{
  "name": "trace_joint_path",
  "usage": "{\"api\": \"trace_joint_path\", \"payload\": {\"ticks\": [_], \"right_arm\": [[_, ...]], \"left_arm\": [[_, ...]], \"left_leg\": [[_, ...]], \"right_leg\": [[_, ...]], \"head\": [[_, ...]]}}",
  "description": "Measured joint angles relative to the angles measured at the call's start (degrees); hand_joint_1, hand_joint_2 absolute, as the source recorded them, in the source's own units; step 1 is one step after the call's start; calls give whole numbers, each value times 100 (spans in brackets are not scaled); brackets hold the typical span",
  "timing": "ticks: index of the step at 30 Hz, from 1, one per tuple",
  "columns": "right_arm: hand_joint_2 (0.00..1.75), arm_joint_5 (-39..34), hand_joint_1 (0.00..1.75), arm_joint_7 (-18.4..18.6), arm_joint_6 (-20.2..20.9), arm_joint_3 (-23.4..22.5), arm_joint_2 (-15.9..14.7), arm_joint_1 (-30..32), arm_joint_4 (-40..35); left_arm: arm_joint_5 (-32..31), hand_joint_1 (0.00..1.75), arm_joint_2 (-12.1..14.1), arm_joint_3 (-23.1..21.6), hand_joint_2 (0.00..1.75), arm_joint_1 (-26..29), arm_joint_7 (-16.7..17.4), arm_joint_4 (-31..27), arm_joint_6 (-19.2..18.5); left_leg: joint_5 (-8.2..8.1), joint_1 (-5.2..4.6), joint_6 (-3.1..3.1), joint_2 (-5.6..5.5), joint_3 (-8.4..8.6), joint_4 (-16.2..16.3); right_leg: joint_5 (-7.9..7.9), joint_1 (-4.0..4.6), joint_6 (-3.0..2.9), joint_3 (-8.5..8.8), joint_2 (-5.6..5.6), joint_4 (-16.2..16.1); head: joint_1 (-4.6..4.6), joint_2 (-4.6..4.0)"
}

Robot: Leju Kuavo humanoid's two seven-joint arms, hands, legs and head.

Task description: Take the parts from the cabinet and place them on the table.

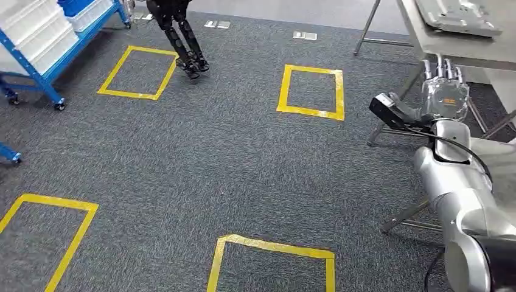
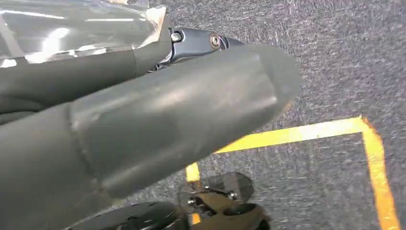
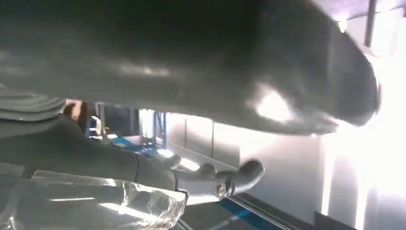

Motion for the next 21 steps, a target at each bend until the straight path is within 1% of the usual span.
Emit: {"api": "trace_joint_path", "payload": {"ticks": [1, 2, 3, 4, 5, 6, 7, 8, 9, 11, 12, 13, 14, 15, 16, 17, 18, 19, 20, 21], "right_arm": [[0, 0, 0, 4, 0, 0, -11, 38, 0], [0, 7, 0, 4, 0, 2, -13, 68, 0], [0, 11, 0, 6, 0, 9, -11, 101, 0], [0, 15, 0, 6, 0, 15, -9, 127, 0], [0, 20, 0, 6, -2, 18, -9, 128, 0], [0, 22, 0, 9, -4, 17, -11, 122, 0], [0, 22, 0, 9, -4, 20, -9, 123, 0], [0, 26, 0, 9, -7, 20, -13, 124, 0], [0, 26, 0, 13, -7, 20, -15, 126, 0], [0, 26, 0, 13, -15, 26, 27, 129, 0], [0, 26, 0, 13, -17, 31, 48, 128, 0], [0, 26, 0, 13, -24, 33, 59, 129, -4], [0, 26, 0, 13, -28, 35, 61, 131, -9], [0, 28, 0, 9, -35, 37, 61, 132, -13], [0, 28, 0, 4, -41, 46, 61, 132, -13], [0, 28, 0, 0, -50, 57, 64, 135, -13], [0, 33, 0, 0, -57, 66, 64, 142, -13], [0, 39, 0, 0, -63, 76, 70, 146, -15], [0, 46, 0, -2, -72, 85, 81, 146, -18], [0, 48, 0, -2, -77, 87, 88, 146, -31]], "left_arm": [[0, 0, -4, 0, 0, 2, 2, 0, 0], [0, 0, -4, 0, 0, 3, 4, 2, -2], [0, 0, -4, 0, 0, 13, 9, 2, -7], [0, 0, -2, 2, 0, 16, 9, 2, -7], [0, 0, -2, 2, 0, 14, 9, 2, -7], [0, 0, -4, 2, 0, 11, 9, 2, -9], [0, 0, 0, 2, 0, 12, 9, 2, -9], [0, 0, 0, 0, 0, 4, 9, 2, -9], [0, 0, 0, 2, 0, 11, 9, 2, -9], [0, 0, -2, 2, 0, 53, 13, 2, -9], [0, 0, 0, 2, 0, 59, 17, 2, -9], [0, 0, 2, 2, 0, 58, 20, 2, -9], [0, 0, 2, 2, 0, 53, 22, 2, -7], [0, 0, 4, 2, 0, 44, 24, 2, -7], [0, 0, 2, 2, 0, 45, 24, 2, -7], [-2, 0, 2, 2, 0, 50, 26, 2, -7], [-7, 0, 2, 2, 0, 55, 26, 4, -7], [-7, 0, 0, 2, 0, 57, 31, 4, -7], [-9, 0, 2, 2, 0, 55, 31, 2, -4], [-9, 0, 4, 2, 0, 50, 31, 2, -4]], "left_leg": [[0, 0, 0, -60, -3, 2], [0, -6, 0, -114, -2, 3], [1, -7, -1, -163, 0, 7], [3, -4, -4, -231, 0, 11], [5, 2, -10, -289, 3, 19], [4, 11, -17, -341, 8, 29], [4, 10, -45, -393, -5, 37], [0, -21, -92, -444, -44, 75], [28, -16, -131, -480, -66, 62], [71, -5, -197, -554, -75, 24], [59, -8, -214, -567, -101, 42], [-74, -20, -235, -324, -150, 163], [-276, -14, -256, -152, -267, 456], [-502, -2, -276, -75, -453, 892], [-717, 8, -286, -40, -673, 1396], [-848, 12, -296, -23, -856, 1795], [-834, 20, -299, -20, -915, 1923], [-685, 32, -297, -9, -816, 1727], [-478, 34, -287, 20, -600, 1325], [-266, 34, -267, 66, -335, 831]], "right_leg": [[-159, -1, 13, -233, 37, 481], [-212, -3, 47, -364, 57, 747], [-180, -9, 85, -403, 59, 795], [-11, -28, 158, -275, 59, 485], [200, -64, 229, -56, 67, 21], [409, -105, 287, 193, 105, -489], [525, -161, 317, 392, 277, -944], [506, -90, 263, 484, 333, -1034], [522, -84, 205, 461, 298, -1018], [527, -17, 156, 456, 238, -990], [562, -126, 90, 459, 185, -1037], [579, -118, 46, 476, 143, -1047], [581, -105, -59, 473, 105, -1048], [572, -71, -98, 471, 59, -1048], [567, -48, -109, 474, 7, -1047], [564, -31, -114, 474, -47, -1047], [563, -19, -114, 476, -89, -1047], [559, -16, -114, 478, -134, -1045], [557, -13, -114, 483, -164, -1043], [552, -13, -116, 493, -199, -1043]], "head": [[9, 0], [9, 0], [0, 0], [11, 0], [6, 0], [6, 0], [17, 0], [11, 0], [6, 0], [7, 0], [-2, 0], [-13, 0], [-42, 0], [-44, 0], [-39, 0], [-42, 0], [-42, 0], [-41, 0], [-46, 0], [-44, 0]]}}
